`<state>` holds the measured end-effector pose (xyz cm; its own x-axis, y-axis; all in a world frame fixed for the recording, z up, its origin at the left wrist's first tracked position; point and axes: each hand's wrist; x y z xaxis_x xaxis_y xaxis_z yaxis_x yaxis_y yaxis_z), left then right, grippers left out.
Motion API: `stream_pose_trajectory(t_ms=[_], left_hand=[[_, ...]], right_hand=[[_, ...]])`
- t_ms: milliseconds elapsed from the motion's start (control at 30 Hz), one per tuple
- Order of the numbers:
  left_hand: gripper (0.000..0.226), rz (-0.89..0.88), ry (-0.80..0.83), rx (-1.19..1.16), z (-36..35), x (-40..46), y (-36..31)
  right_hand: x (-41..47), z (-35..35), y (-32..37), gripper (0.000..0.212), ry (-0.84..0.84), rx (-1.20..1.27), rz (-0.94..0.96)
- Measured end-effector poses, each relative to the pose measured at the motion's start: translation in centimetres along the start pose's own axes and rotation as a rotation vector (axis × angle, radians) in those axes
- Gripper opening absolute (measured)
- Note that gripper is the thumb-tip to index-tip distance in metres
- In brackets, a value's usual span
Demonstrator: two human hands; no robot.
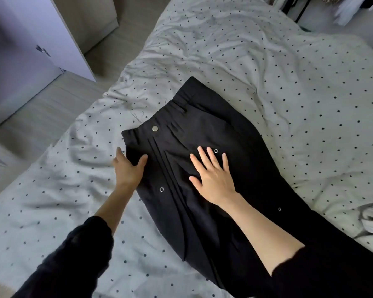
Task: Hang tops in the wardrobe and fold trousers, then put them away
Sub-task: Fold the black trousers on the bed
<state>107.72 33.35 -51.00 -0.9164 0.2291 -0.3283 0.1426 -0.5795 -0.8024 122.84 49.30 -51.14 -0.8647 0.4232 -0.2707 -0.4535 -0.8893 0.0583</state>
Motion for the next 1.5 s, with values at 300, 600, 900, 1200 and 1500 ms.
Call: stream_pose_trajectory(t_ms=[300,600,900,1200,1500], left_hand=[[0.053,0.099,0.034,-0.181,-2.8,-13.5,4.0],[0.038,0.180,0.171,-0.235,-10.0,-26.4,7.8],[0.013,0.291,0.091,-0.415,-21.1,-34.3,10.1],[0.018,0.400,-0.098,-0.687,-18.2,-40.1,11.2],[0.020,0.524,-0.141,-0.702,-15.8,-43.7,10.0]], right_hand=[[-16.4,-6.1,-2.5,0.057,0.145,0.202,-0.203],[-31.3,-12.4,-12.4,0.067,0.427,0.303,-0.441],[-33.8,-17.2,-15.6,0.056,0.287,1.059,-0.704],[-39.3,-15.2,-18.9,0.019,0.483,1.287,-0.751],[-49.5,-11.8,-27.5,0.015,0.422,1.210,-1.031]])
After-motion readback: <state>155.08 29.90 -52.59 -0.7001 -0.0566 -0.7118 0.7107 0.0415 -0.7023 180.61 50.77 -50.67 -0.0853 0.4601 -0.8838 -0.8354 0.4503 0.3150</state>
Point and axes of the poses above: each hand's wrist, its own x-axis towards the middle knuckle, its own z-axis out of the back of the hand, y = z × x, and after that the axes turned 5 degrees about -z, right-handed
